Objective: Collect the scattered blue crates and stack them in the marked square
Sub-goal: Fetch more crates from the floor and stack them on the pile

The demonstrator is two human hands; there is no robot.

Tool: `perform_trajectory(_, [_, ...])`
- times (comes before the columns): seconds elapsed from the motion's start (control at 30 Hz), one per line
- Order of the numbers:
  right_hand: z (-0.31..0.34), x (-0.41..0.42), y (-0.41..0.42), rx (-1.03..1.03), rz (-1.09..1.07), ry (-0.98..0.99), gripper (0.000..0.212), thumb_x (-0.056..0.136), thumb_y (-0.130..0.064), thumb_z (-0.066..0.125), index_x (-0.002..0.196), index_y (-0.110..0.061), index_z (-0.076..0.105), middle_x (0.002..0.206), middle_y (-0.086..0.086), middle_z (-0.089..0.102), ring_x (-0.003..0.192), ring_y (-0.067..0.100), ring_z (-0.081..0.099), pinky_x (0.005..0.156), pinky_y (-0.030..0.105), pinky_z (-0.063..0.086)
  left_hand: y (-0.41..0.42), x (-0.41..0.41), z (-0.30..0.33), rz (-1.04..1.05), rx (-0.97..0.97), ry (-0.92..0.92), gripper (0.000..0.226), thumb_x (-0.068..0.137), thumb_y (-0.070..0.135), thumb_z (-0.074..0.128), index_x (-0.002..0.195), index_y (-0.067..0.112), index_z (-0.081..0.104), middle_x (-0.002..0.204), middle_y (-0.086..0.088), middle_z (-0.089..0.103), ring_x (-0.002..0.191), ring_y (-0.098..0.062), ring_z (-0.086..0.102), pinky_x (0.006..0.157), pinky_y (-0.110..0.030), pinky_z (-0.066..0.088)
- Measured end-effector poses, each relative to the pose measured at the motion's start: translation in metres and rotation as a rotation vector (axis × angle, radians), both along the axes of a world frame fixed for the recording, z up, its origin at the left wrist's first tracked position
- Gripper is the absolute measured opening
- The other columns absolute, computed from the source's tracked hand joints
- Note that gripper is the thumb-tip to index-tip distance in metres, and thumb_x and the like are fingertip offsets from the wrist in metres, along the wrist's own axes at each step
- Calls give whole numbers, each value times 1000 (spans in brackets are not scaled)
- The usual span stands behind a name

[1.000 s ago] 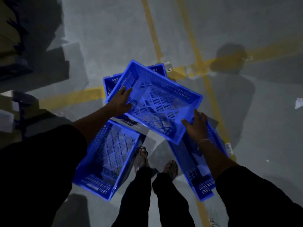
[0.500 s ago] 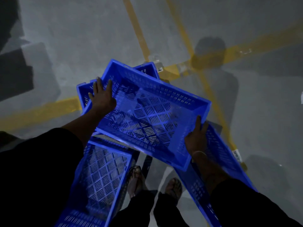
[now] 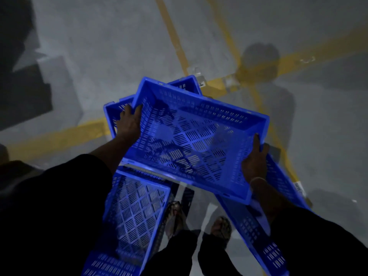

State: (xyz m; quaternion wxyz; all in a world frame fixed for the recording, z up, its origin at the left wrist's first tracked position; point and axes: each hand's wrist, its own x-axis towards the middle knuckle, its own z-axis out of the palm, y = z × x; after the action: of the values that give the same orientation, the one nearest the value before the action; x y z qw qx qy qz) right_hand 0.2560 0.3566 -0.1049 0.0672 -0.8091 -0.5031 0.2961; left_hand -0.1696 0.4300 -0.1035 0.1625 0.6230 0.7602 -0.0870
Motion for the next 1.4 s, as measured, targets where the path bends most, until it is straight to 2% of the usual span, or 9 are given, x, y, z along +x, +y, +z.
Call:
perform_trajectory(0.13, [28,14,2,43,57,11,83,88,10,53,157,-21,17,154,19,17,78,43,50,62,43,40,-11,1,25,-62,-20,-17,80,85,1,56,156,20,23,146,-27,28,118,-51,43,71,-57,50])
perform_trajectory(0.27, [66,31,-2,89,85,10,81,85,11,54,156,-15,22,141,22,29,77,42,51,67,44,45,-21,9,72,-100,-19,-8,82,86,6,57,158,21,21,147,-28,30,115,-51,48,67,-51,47])
perform_trajectory(0.4, [130,46,-14,135,95,23,81,84,10,53,155,-16,25,137,22,32,71,42,52,66,49,49,-33,16,141,-160,-10,-34,82,88,7,58,159,19,19,145,-28,29,96,-52,57,59,-44,37])
perform_trajectory(0.5, [174,53,-22,157,96,24,77,88,7,51,155,-21,26,137,20,34,72,43,54,64,49,49,-42,12,181,-195,7,-96,76,91,10,56,158,15,21,142,-29,29,80,-49,57,54,-44,39])
perform_trajectory(0.63, [258,70,-44,176,58,20,70,92,2,47,155,-24,28,138,20,36,82,43,56,67,41,48,-57,20,264,-265,71,-200,67,95,11,55,155,7,27,128,-27,35,55,-31,41,48,-42,42])
perform_trajectory(0.87, [368,103,-107,267,40,-46,65,92,-2,47,153,-21,33,129,21,43,87,42,56,68,34,42,-97,42,380,-236,128,-370,67,94,9,53,155,15,27,124,-20,36,75,-37,54,72,-47,53])
perform_trajectory(1.13, [403,130,-212,367,-165,-76,64,91,-4,46,150,-24,36,123,16,45,93,39,57,77,44,51,-119,91,416,-434,206,-431,58,99,8,50,154,13,32,128,-21,39,92,-42,58,73,-50,53])
perform_trajectory(1.27, [411,146,-276,393,-269,-109,64,90,-3,46,150,-23,37,123,16,46,94,40,56,77,41,48,-139,129,429,-555,221,-500,55,97,1,51,150,7,39,121,-23,41,81,-42,56,72,-51,51])
perform_trajectory(1.4, [417,163,-346,392,-371,-143,65,89,-1,47,150,-22,37,119,15,45,87,39,55,70,36,44,-160,174,432,-602,186,-535,54,96,3,52,148,13,42,117,-19,42,93,-38,55,81,-47,49])
